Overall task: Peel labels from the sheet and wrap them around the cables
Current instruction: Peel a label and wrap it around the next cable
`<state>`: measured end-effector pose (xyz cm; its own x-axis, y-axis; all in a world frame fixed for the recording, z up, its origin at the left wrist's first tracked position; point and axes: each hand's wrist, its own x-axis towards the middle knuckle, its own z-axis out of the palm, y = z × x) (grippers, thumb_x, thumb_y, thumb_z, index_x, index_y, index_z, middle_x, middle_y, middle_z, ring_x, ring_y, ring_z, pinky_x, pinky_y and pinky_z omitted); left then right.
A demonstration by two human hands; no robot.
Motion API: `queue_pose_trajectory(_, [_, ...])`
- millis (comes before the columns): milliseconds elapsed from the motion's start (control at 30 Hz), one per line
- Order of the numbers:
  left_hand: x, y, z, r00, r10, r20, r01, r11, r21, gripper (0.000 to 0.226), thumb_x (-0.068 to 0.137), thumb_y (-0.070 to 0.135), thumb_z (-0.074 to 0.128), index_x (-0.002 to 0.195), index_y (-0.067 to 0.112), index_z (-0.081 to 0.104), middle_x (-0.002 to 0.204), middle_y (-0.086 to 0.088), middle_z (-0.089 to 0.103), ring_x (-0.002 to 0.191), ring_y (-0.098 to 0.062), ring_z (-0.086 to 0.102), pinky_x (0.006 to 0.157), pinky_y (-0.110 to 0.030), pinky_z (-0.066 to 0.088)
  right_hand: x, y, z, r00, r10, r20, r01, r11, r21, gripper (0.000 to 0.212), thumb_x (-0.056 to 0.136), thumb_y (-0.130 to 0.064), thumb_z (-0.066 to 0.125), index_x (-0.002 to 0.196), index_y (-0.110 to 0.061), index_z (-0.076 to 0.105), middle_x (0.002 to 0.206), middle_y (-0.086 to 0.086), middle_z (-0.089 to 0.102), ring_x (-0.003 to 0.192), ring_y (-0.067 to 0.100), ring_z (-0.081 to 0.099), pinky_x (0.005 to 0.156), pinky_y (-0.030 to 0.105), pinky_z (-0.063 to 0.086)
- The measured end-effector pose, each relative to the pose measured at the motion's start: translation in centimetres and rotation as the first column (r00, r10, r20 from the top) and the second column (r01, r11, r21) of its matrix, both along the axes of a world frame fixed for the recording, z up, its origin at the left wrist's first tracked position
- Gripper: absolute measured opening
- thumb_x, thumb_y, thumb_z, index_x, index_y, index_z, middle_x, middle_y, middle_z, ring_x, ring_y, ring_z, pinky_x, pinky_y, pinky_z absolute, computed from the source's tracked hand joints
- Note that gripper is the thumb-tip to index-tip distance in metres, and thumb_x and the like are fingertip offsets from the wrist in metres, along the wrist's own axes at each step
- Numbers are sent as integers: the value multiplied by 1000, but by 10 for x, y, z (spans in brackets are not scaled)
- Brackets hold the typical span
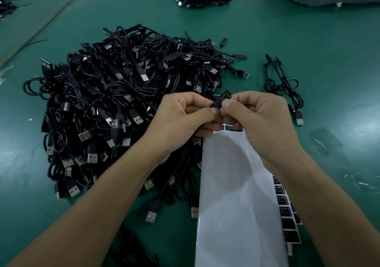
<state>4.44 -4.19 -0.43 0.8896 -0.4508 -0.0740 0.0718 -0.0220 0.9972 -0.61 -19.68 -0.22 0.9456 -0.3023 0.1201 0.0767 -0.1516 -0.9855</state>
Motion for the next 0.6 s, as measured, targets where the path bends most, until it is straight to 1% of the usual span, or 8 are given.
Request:
queue_pose_trajectory(100, [0, 0, 0, 1000, -7, 1, 7, 1000, 5, 7, 92, 7, 68, 98, 2, 69, 83, -9, 78, 75, -17, 76, 66, -23, 60, 0, 0, 0, 1000, -5, -2, 5, 1000, -8, 18, 91, -9, 69, 74, -14, 72, 69, 1, 73, 59, 1, 62, 56, 12, 47])
queue_pose_trajectory(200, [1, 0, -1, 1000, -11, 1, 11, 1000, 12, 9, 93, 7, 68, 100, 1, 69, 84, -9, 78, 76, -17, 76, 66, -23, 60, 0, 0, 0, 1000, -5, -2, 5, 1000, 2, 18, 91, -8, 69, 74, -14, 72, 66, -2, 72, 58, 0, 62, 56, 11, 46])
queue_pose_trajectory(400, [1, 0, -1, 1000, -17, 10, 17, 1000, 15, 5, 93, 6, 68, 97, 4, 68, 85, -9, 78, 77, -18, 76, 68, -24, 61, 0, 0, 0, 1000, -20, -13, 20, 1000, -10, 18, 90, -9, 70, 74, -14, 72, 66, -2, 72, 58, 1, 62, 56, 12, 47])
queue_pose_trajectory(600, [1, 0, -1, 1000, -17, 3, 17, 1000, 10, 9, 92, 5, 68, 99, 0, 67, 84, -10, 78, 76, -18, 76, 67, -25, 61, 0, 0, 0, 1000, -17, -9, 17, 1000, -8, 17, 90, -9, 70, 74, -14, 72, 66, -2, 72, 59, 1, 64, 56, 12, 47])
